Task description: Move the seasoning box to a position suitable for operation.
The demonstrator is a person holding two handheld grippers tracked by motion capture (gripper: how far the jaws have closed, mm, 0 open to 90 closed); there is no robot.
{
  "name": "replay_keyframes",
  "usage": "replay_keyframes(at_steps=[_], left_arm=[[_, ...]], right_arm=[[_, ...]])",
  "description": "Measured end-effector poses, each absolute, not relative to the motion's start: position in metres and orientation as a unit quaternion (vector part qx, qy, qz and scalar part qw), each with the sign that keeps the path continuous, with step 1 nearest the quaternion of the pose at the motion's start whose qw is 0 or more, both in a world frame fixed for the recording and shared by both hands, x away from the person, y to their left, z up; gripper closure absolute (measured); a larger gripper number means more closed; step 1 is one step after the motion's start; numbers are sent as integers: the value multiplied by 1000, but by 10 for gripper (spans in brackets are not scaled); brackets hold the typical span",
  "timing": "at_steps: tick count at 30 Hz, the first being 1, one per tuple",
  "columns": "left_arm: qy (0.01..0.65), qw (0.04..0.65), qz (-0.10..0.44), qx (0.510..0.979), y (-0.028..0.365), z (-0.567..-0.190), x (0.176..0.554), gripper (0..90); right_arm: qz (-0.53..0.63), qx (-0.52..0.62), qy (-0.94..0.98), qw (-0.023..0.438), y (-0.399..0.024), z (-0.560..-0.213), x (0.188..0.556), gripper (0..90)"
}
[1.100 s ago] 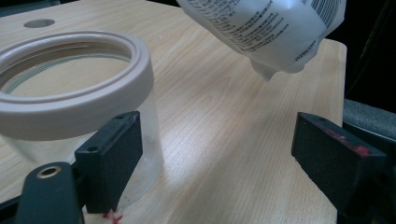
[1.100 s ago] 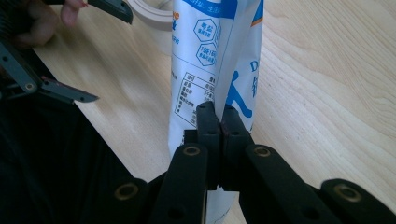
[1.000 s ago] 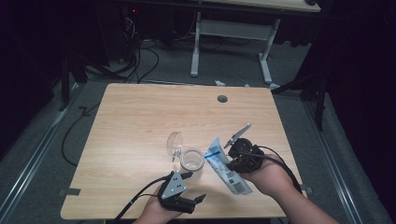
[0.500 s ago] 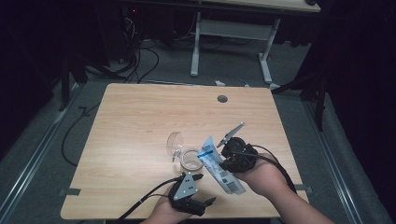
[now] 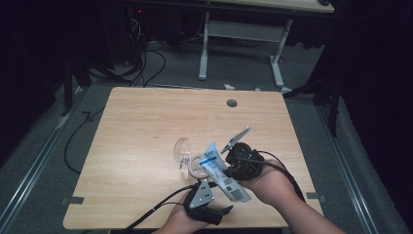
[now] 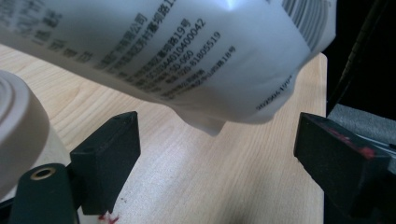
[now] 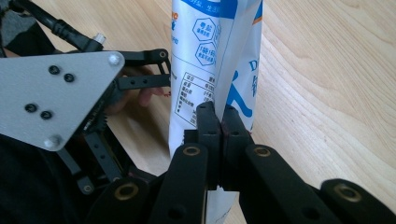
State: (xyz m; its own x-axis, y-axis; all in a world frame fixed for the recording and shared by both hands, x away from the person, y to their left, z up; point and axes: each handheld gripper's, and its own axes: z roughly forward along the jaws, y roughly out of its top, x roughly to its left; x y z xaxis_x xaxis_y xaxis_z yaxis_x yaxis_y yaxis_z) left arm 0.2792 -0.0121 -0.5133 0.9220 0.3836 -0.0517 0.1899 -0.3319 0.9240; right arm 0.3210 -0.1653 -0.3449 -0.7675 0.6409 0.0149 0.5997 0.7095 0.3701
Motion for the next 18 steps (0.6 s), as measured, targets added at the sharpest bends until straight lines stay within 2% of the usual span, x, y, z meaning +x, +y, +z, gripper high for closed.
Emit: replay_keyframes(at_steps=[3,10,16,18], left_arm=[[179,555,81,808,-12,-513,280,149],[187,565,101,797,-16,-508,279,160],[193,561,108,797,-15,-507,278,222],[198,561,110,796,-14,-506,278,267]], right_arm=[[181,332,924,59,-163,-344,321,897],[185,326,925,57,-153,-340,320,897],[182,327,926,58,-151,-341,321,897],[181,330,925,55,-150,-342,322,897]])
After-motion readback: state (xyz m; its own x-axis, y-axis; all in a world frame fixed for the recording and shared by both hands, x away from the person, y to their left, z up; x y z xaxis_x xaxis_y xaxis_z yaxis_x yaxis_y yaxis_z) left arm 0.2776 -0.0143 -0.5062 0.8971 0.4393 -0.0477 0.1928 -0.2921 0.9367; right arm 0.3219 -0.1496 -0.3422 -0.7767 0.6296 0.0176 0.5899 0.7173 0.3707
